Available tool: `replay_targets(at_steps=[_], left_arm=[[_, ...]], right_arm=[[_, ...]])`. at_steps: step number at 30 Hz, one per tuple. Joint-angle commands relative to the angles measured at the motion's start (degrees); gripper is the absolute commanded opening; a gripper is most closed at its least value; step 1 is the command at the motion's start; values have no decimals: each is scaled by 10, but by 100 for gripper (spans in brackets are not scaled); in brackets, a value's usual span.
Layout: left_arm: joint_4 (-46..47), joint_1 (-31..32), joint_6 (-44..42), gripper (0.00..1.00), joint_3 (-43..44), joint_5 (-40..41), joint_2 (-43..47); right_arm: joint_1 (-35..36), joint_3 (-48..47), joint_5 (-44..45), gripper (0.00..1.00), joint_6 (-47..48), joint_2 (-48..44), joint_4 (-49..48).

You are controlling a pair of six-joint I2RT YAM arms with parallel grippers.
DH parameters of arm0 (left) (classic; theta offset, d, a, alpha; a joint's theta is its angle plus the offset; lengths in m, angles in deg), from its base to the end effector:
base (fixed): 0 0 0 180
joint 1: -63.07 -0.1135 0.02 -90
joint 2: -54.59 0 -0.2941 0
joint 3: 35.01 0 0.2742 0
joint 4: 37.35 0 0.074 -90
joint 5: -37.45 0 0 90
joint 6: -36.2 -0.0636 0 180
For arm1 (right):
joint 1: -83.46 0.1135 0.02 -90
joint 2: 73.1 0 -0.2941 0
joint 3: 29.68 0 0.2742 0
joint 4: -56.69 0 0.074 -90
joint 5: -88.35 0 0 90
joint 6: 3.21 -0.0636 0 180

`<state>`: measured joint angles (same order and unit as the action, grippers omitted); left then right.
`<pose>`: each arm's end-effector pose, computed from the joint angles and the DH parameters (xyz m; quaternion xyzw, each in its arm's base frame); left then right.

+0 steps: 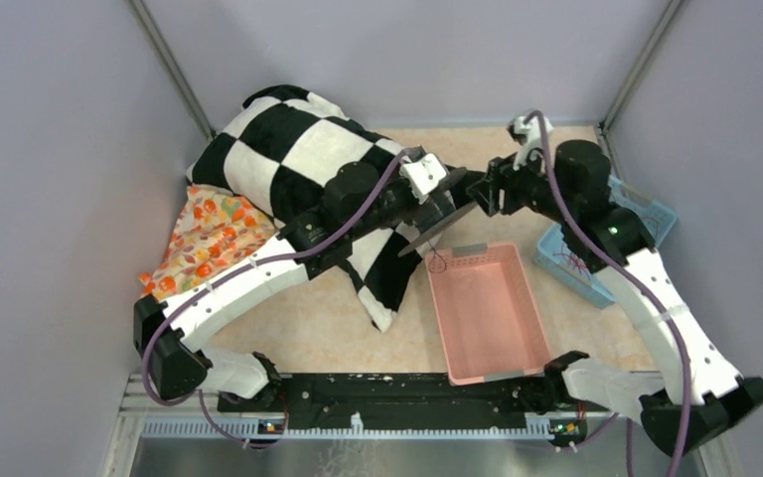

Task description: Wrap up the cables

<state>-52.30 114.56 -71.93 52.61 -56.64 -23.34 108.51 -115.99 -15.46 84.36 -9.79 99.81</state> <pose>0.2241 -0.2889 0.4347 0.4412 0.5925 -0.2186 0.6376 0.2362 0.1271 0.4367 -0.2271 0.7845 0.2308 0.5289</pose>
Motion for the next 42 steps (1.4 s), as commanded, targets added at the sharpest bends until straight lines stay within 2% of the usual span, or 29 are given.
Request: replay_targets(at_steps=[1, 4, 6, 12, 16, 19, 23, 26, 34, 42], left_arm=[[135, -15, -4, 0, 23, 73, 44], [138, -18, -4, 0, 31, 88, 45], [146, -19, -1, 0, 34, 96, 47], [144, -21, 9, 0, 60, 109, 47], [148, -21, 8, 0, 65, 109, 46], [146, -20, 5, 0, 66, 115, 42], [144, -22, 8, 0, 62, 115, 42], [145, -22, 9, 0, 60, 116, 40], [149, -27, 19, 0, 60, 104, 34], [150, -36, 23, 0, 66, 93, 28]], right_arm=[[-43, 21, 24, 55, -47, -88, -30], [-97, 84, 15, 63, -94, -139, -63], [-107, 116, 8, 69, -116, -161, -69], [-107, 211, -4, 72, -168, -176, -82], [-107, 309, -121, 73, -280, -154, -224], [-98, 354, -141, 73, -345, -114, -323], [-83, 351, -99, 71, -384, -74, -370], [-68, 329, -84, 65, -397, -29, -400], [-32, 234, -61, 59, -332, 95, -399], [-32, 194, -62, 42, -324, 178, -433]])
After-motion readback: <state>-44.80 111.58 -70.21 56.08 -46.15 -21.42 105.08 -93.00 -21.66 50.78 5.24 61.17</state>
